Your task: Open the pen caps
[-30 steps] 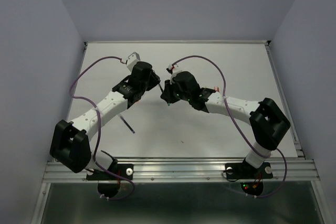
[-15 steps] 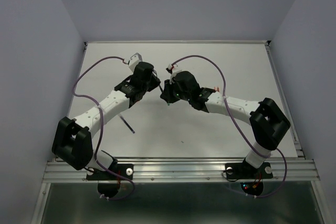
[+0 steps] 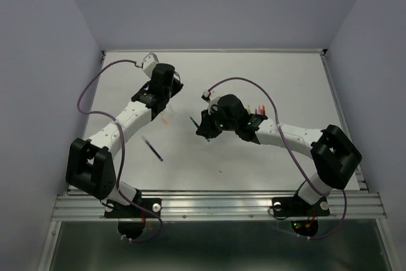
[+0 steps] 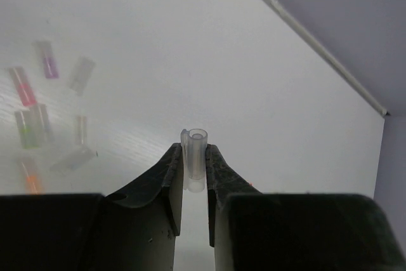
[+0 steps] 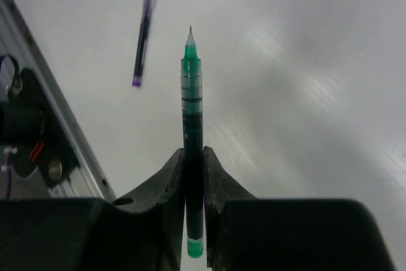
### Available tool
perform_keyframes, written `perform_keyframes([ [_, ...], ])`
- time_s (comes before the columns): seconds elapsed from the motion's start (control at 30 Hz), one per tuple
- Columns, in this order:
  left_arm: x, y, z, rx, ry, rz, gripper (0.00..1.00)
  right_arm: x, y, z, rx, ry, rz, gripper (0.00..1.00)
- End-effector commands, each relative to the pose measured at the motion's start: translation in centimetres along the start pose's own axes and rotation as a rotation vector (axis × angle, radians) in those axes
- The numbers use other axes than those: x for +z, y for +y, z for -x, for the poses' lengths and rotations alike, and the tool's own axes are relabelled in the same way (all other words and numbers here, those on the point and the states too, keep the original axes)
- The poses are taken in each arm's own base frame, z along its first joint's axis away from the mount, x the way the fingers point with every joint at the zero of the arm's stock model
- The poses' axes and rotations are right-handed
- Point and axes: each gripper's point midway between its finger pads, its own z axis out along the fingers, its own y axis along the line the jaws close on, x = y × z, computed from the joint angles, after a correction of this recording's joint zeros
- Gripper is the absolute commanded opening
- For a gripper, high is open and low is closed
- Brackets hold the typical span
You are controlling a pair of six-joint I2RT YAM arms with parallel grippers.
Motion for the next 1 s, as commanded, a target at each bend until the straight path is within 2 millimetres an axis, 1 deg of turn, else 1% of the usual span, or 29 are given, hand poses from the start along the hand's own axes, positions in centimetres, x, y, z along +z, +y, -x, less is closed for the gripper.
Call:
perform_keyframes([
  [0.0, 0.8, -0.7, 8.7, -0.06, -0.238, 0.016, 0.0, -1.8, 4.5, -3.6, -0.063, 0.098, 0.196, 0.01],
  [0.03, 1.0, -1.2, 9.7, -0.071, -0.247, 0.005, 0.0, -2.2, 4.7, -3.4, -0.061, 0.086, 0.198, 0.01],
  [0.07, 1.0, -1.1, 10.2, -0.075, -0.253, 0.006, 0.0, -2.5, 4.7, -3.6, -0.056, 0.085, 0.196, 0.01],
  [0.1, 1.0, -1.2, 10.5, -0.073, -0.253, 0.002, 0.0, -2.6, 4.0, -3.8, -0.044, 0.08, 0.161, 0.01],
  [0.13, 0.8, -1.3, 10.8, -0.073, -0.254, -0.007, 0.0, -2.7, 3.7, -3.5, -0.042, 0.069, 0.134, 0.01],
  [0.17, 0.6, -1.2, 10.9, -0.071, -0.258, -0.007, 0.0, -2.9, 3.0, -2.9, -0.045, 0.042, 0.082, 0.01],
  [0.2, 0.6, -0.7, 10.3, -0.06, -0.246, 0.0, 0.0, -3.0, 2.5, -2.4, -0.034, 0.028, 0.041, 0.01],
  [0.23, 0.2, -0.6, 10.2, -0.058, -0.243, -0.005, 0.0, -3.0, 1.9, -1.9, -0.02, 0.013, 0.001, 0.01],
  [0.27, 0.1, -0.1, 9.7, -0.048, -0.232, 0.002, 0.0, -2.9, 1.2, -1.7, -0.012, 0.002, -0.043, 0.01],
  [0.3, 0.1, 0.6, 9.0, -0.034, -0.21, 0.018, 0.0, -3.1, -1.3, -1.5, 0.013, -0.008, -0.158, 0.01],
  [0.33, 0.0, 1.8, 8.0, -0.021, -0.185, 0.043, 0.0, -3.6, -3.8, -1.1, 0.06, -0.01, -0.245, 0.01],
  [0.37, 0.1, 2.9, 6.9, -0.005, -0.151, 0.076, 0.0, -3.7, -5.8, -1.3, 0.089, -0.006, -0.308, 0.01],
  [0.4, 0.0, 3.6, 6.2, 0.004, -0.131, 0.09, 0.0, -4.2, -8.1, -1.0, 0.122, -0.022, -0.392, 0.01],
  [0.43, 0.3, 5.2, 4.5, 0.022, -0.094, 0.121, 0.0, -4.7, -9.6, -1.3, 0.148, -0.015, -0.436, 0.01],
  [0.47, 0.1, 6.1, 3.4, 0.036, -0.061, 0.135, 0.0, -5.6, -12.3, -1.0, 0.169, -0.031, -0.519, 0.01],
  [0.5, 0.1, 6.9, 2.5, 0.042, -0.034, 0.152, 0.0, -6.1, -13.5, -1.0, 0.169, -0.036, -0.567, 0.01],
  [0.53, 0.1, 8.2, 1.1, 0.053, 0.004, 0.179, 0.0, -6.6, -14.5, -1.0, 0.164, -0.038, -0.609, 0.02],
  [0.57, -0.1, 9.2, 0.1, 0.058, 0.032, 0.207, 0.0, -7.4, -16.3, -0.9, 0.153, -0.042, -0.681, 0.04],
  [0.6, -0.2, 10.5, -1.0, 0.062, 0.057, 0.234, 0.0, -7.7, -17.2, -0.9, 0.149, -0.041, -0.712, 0.04],
  [0.63, -0.4, 11.3, -1.7, 0.063, 0.075, 0.253, 0.0, -8.0, -17.9, -1.1, 0.147, -0.034, -0.733, 0.04],
  [0.67, -0.5, 11.8, -2.2, 0.057, 0.084, 0.262, 0.0, -8.5, -19.1, -0.9, 0.158, -0.04, -0.767, 0.04],
  [0.7, -0.7, 12.7, -3.0, 0.06, 0.098, 0.278, 0.0, -8.5, -19.8, -1.5, 0.162, -0.019, -0.784, 0.04],
  [0.73, -0.7, 13.2, -3.4, 0.06, 0.106, 0.288, 0.0, -8.3, -20.0, -1.8, 0.161, -0.007, -0.787, 0.05],
  [0.8, -0.7, 14.2, -3.9, 0.062, 0.107, 0.321, 0.0, -8.6, -21.2, -1.9, 0.164, -0.001, -0.833, 0.06],
  [0.87, -0.6, 15.3, -4.5, 0.069, 0.122, 0.365, 0.0, -8.7, -22.2, -2.7, 0.161, 0.027, -0.868, 0.09],
  [0.9, -0.4, 15.4, -4.6, 0.068, 0.126, 0.369, 0.0, -8.8, -22.6, -2.5, 0.156, 0.024, -0.892, 0.1],
  [0.97, 0.0, 15.8, -5.2, 0.069, 0.143, 0.382, 0.0, -8.8, -23.1, -3.1, 0.151, 0.047, -0.917, 0.15],
])
